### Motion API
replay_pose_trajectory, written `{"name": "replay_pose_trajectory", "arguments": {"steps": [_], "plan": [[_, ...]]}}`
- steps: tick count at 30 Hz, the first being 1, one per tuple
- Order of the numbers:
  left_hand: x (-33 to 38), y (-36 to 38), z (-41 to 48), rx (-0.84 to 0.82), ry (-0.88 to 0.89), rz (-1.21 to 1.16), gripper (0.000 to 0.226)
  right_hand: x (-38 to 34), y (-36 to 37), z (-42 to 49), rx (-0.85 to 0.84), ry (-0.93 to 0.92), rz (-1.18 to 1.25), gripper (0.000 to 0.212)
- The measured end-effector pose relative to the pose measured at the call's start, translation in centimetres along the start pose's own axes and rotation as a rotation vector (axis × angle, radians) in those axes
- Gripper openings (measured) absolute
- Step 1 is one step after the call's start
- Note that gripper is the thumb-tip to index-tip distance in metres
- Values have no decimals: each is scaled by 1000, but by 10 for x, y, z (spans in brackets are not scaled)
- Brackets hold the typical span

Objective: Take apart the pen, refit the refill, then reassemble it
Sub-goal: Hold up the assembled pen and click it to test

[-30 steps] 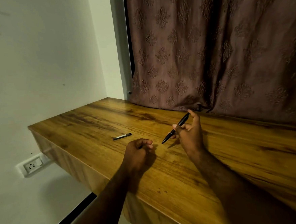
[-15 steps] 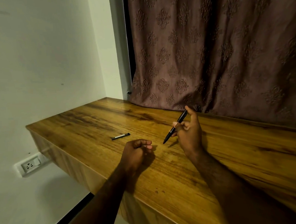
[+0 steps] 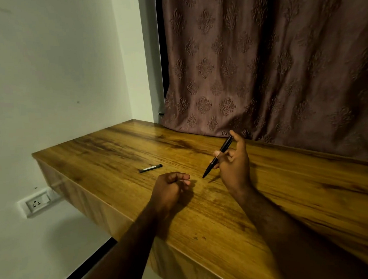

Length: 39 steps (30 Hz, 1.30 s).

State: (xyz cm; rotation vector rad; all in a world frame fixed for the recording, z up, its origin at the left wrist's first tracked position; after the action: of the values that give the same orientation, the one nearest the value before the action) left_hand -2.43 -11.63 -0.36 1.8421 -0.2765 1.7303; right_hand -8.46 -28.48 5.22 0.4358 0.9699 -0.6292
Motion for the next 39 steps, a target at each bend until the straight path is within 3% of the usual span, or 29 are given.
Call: {"name": "replay_pose_trajectory", "arguments": {"steps": [16,22,29,34,39], "plan": [[-6,1,5,-10,-102,-98,14,6,-1,8,27,80,111,68],[0,0,1,28,-33,-50,20,0,-1,7,56,11,107,66],[0,3,-1,-1,-111,-124,16,-8,1,4,27,-62,67,60],[5,-2,-3,124,3,164,25,-13,9,2,-42,-92,60,60],[7,6,-8,33,-67,-21,15,-11,12,1,-52,-66,74,58]]}}
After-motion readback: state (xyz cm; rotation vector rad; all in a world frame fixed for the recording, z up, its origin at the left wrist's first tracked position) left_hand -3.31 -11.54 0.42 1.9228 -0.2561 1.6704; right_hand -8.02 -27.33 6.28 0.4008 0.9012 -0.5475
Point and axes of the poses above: each hand's wrist, its own z-axis towards the middle knuckle, its own y-axis out of the palm, x = y × z, the point moved 5 cm from there along z, towards the middle knuckle, and after that the axes turned 2 degrees about -x, right-handed, at the moved point
